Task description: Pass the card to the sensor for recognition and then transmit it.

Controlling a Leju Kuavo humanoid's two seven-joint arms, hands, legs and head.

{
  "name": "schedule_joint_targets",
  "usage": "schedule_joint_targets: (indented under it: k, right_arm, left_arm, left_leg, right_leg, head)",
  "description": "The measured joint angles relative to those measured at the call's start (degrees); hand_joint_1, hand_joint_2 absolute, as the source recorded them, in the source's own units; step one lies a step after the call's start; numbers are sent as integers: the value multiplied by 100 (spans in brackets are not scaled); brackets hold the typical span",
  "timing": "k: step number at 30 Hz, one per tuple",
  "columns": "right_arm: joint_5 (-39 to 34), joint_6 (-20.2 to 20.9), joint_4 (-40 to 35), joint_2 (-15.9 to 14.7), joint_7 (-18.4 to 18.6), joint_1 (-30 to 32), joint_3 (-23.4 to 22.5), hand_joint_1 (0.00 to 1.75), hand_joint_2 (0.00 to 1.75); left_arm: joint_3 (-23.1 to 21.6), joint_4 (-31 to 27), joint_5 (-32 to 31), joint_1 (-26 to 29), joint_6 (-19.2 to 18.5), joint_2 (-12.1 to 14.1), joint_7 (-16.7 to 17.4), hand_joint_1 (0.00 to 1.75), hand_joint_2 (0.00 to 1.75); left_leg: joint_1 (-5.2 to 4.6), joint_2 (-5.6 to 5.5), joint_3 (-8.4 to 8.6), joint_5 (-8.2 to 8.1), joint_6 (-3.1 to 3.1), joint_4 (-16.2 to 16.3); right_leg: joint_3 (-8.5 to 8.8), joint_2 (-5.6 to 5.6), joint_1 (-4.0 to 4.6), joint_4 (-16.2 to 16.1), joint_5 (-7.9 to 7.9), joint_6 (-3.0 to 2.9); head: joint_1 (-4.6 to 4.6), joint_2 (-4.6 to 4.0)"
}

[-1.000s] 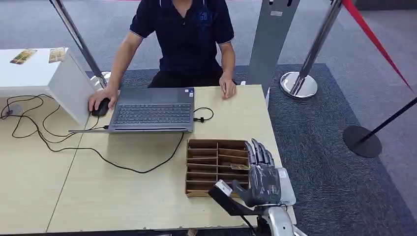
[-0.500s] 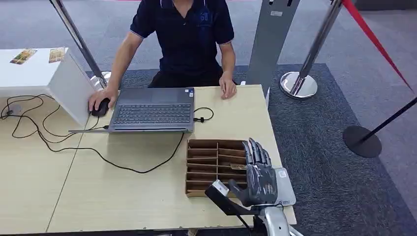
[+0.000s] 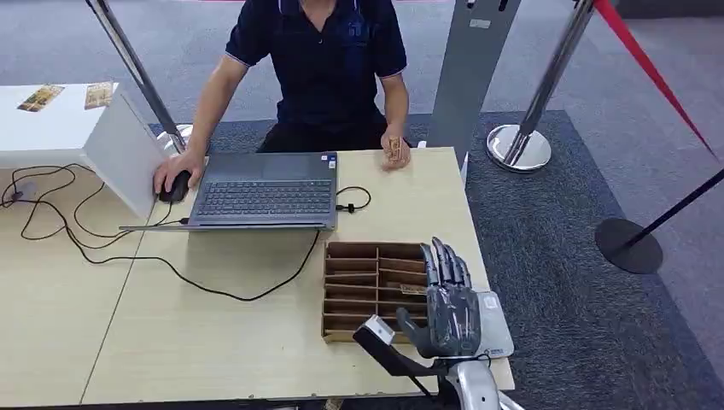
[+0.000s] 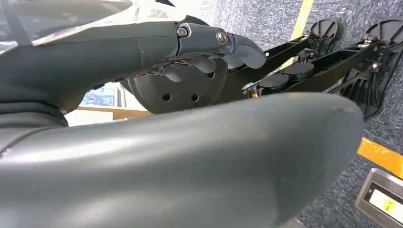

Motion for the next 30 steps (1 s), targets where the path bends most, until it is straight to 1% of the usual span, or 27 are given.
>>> schedule_joint_targets:
  k: [6,11,19,30]
  right_arm:
    - [376,155,74,-31,98,46,-111,0,175]
    - [522,214,94,-113,125,132,-225,0,175]
    - [618,321,111,-181,127,217,-345,0,175]
    - [636,369,109,-190,127,218,-361,0,175]
  left_arm:
    - [0,0,-2,7,0,0,0,0,0]
    - [0,0,0,9,0,0,0,0,0]
    - [0,0,0,12,0,0,-4,0,0]
    - [0,0,0,15,0,4,-33,0,0]
  left_leg:
    - [0,0,0,0,0,0]
    - [0,1,0,0,0,0]
    - [0,1,0,0,0,0]
    - [0,0,0,0,0,0]
  right_leg:
    - [0,0,0,0,0,0]
    - [-1,0,0,0,0,0]
    - [-1,0,0,0,0,0]
    - [0,0,0,0,0,0]
  head:
    - [0,0]
    - [0,0]
    - [0,0]
    - [0,0]
